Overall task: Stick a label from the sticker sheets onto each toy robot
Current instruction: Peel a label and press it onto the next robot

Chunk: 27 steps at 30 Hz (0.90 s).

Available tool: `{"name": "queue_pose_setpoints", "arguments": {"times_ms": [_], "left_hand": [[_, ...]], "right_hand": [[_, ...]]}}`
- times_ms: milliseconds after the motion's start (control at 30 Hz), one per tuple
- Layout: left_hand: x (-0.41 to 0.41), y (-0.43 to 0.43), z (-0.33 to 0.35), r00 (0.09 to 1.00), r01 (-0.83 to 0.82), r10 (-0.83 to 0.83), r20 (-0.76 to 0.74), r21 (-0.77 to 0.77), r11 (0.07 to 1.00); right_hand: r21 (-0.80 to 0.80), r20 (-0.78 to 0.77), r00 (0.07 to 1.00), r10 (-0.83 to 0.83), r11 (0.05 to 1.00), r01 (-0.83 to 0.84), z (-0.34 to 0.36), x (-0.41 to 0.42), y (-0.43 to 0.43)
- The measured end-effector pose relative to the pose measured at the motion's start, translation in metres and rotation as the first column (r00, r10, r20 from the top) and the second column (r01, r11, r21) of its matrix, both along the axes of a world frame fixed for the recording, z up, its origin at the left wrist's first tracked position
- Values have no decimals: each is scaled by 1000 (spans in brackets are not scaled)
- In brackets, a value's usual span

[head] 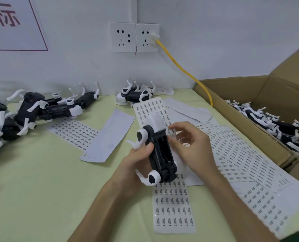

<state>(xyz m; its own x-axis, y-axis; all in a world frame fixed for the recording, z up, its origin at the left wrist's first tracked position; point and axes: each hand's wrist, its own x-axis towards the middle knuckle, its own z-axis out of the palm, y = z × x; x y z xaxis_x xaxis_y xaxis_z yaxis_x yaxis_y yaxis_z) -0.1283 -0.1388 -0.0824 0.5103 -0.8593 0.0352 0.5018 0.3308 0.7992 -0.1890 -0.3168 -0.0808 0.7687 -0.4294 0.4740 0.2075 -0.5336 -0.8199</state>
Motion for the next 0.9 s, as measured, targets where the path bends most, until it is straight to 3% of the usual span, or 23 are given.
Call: {"name": "queue_pose_setpoints", "arguments": {"times_ms": [100,200,467,900], "left_hand": [[2,-1,0,1000,-10,10,6,5,1000],[2,-2,-1,1000,-16,16,11,10,1000],[4,-3,-4,982,-131,114,147,110,985],[5,-5,-9,964,-109,66,259,156,982]], "right_hand": [[-170,106,992,-68,982,86,-1,0,0],[-240,161,982,-94,962,132,0,0,-1],[-169,198,976,-86,978,121,2,-1,1],[-89,162,974,-158,981,174,6,-3,-1]]}}
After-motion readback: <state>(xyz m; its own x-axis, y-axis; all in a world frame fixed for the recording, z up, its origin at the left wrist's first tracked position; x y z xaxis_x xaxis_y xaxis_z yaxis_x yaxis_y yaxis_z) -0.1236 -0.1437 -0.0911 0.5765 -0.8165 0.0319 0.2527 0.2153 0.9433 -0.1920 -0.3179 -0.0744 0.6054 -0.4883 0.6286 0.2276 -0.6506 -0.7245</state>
